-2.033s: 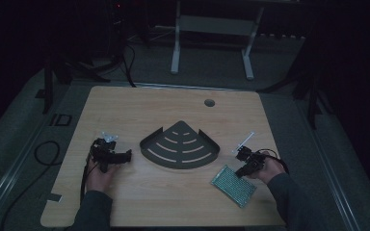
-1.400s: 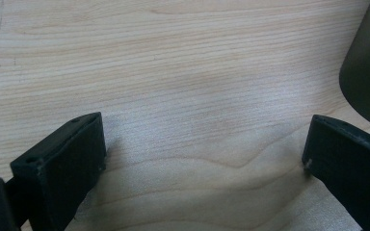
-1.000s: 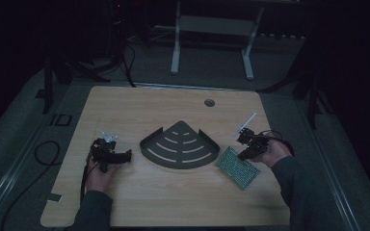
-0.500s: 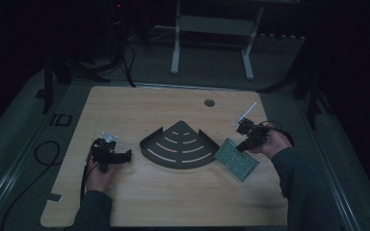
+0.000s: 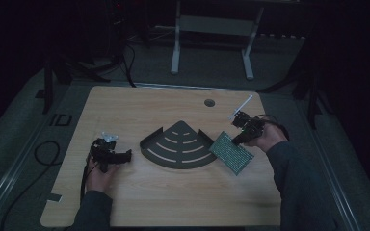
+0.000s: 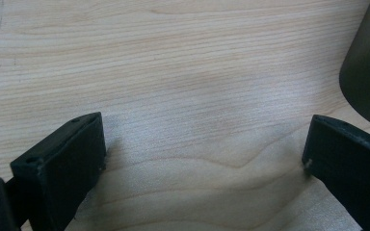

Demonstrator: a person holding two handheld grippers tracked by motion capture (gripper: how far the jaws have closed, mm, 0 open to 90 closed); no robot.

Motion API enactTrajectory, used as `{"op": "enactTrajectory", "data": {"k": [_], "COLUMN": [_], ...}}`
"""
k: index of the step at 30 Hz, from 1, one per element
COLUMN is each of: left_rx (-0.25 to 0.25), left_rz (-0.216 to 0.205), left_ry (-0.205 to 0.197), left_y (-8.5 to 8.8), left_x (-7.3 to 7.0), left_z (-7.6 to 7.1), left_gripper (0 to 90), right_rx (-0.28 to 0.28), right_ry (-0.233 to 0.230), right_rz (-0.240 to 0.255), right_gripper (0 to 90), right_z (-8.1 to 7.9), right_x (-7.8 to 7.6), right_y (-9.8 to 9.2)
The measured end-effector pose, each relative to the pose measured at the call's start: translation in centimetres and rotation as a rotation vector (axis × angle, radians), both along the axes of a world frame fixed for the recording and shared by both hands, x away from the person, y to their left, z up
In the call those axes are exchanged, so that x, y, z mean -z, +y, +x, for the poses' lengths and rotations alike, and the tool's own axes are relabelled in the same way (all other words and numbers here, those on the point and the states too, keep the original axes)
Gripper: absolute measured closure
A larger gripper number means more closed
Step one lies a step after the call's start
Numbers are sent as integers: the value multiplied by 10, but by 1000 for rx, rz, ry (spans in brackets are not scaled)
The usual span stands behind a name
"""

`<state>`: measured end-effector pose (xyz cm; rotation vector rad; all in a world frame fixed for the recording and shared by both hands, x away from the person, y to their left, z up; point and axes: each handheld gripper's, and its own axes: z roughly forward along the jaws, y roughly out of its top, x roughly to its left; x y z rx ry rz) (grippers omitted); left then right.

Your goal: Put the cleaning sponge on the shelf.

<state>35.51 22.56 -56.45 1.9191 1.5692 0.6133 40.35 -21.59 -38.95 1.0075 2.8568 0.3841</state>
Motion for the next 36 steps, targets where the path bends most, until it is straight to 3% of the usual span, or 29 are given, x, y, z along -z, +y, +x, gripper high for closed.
{"op": "enactTrajectory", "data": {"k": [19,36], "left_rx": [0,0], "left_rz": [0,0], "left_ry": [-1,-1], "left_y": [0,0], "left_x": [0,0], "left_z": [0,0], "left_gripper": [17,18], "right_rx": [7,7], "right_ry": [-19,-8], "right_rz": [13,29], "right_gripper": [900,900], "right_z": [16,33], "right_x": [-14,-17], "right_y": [14,30]}}
